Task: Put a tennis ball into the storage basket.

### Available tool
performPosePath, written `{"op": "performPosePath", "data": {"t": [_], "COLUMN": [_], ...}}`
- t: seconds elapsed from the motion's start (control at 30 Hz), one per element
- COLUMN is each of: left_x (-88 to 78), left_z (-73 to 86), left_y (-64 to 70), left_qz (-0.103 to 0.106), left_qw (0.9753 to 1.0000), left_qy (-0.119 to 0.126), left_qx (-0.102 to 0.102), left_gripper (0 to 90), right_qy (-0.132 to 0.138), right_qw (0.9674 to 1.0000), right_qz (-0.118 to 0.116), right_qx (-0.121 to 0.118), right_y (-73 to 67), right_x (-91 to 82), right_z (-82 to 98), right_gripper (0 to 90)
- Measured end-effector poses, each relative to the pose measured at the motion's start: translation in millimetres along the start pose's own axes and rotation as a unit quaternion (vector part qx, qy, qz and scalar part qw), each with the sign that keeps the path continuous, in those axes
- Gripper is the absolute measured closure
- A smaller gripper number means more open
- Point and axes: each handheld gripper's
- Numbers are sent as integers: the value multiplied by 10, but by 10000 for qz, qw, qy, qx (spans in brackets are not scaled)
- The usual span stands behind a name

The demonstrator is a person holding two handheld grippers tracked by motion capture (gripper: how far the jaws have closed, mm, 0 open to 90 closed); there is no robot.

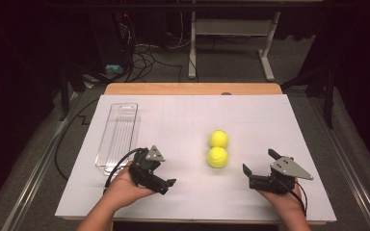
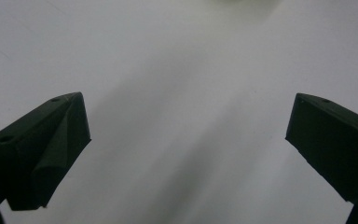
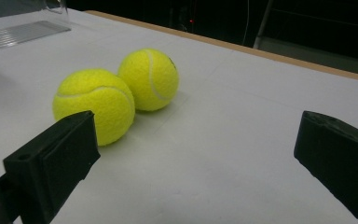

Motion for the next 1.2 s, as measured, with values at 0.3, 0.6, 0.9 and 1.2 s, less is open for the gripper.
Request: {"op": "performPosePath", "data": {"t": [0.3, 0.6, 0.9, 1.2], "left_x": [143, 166, 127, 173], "left_z": [-12, 43, 43, 21], "left_y": [51, 65, 26, 84], "left_qz": [-160, -33, 48, -45], "left_qw": [9980, 9948, 9959, 9951], "left_qy": [-593, -1004, -897, -967], "left_qx": [125, 151, 117, 221], "left_gripper": [13, 17, 17, 17], "right_qy": [-53, -198, -519, -1003], "right_qw": [9999, 9995, 9977, 9936], "right_qz": [-120, -233, -421, -487], "right_qx": [-59, -127, 139, 187], "right_y": [-123, -275, -407, -553], "right_x": [68, 207, 485, 826], "right_z": [-20, -62, -148, -181], "right_gripper": [0, 0, 0, 17]}}
Point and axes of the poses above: each handheld gripper's, and its own axes: x roughly forward along the jaws, z roughly out of its underside, y roughly to its right, and after that the axes turned 5 degrees about -z, right-handed
